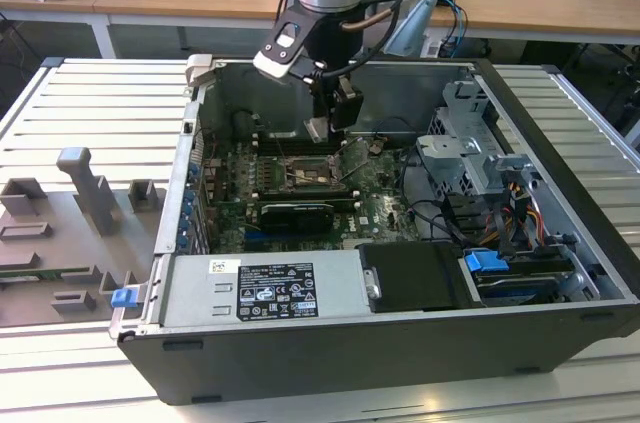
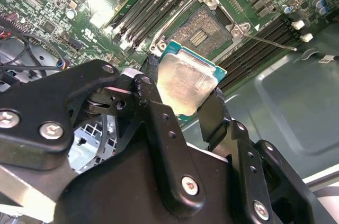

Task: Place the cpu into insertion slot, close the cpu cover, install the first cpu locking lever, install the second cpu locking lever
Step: 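Place the cpu into insertion slot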

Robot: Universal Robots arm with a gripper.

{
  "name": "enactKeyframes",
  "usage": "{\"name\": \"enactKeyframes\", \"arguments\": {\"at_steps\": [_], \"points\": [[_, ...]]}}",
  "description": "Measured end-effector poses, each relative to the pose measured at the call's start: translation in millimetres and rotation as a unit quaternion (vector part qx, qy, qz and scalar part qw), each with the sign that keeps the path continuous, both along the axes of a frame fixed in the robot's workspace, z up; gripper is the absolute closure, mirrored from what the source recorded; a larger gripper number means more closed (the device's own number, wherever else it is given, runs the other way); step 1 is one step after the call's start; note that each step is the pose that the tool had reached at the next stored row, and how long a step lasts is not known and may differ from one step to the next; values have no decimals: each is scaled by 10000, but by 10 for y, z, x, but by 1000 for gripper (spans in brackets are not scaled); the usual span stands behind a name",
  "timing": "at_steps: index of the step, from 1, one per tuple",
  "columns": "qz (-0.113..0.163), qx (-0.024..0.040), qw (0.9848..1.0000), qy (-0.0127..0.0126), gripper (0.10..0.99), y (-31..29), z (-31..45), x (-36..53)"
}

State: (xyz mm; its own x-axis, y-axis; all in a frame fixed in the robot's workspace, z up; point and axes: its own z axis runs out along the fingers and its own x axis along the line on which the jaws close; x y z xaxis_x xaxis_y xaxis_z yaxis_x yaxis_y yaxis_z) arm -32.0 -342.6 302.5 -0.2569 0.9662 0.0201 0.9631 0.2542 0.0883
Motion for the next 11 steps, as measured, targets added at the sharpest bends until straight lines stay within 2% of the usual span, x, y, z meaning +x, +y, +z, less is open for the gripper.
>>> {"name": "enactKeyframes", "arguments": {"at_steps": [6,11], "points": [[-30,0,10000,0,545,0,-37,0],[-82,0,10000,1,545,0,-98,-1]]}}
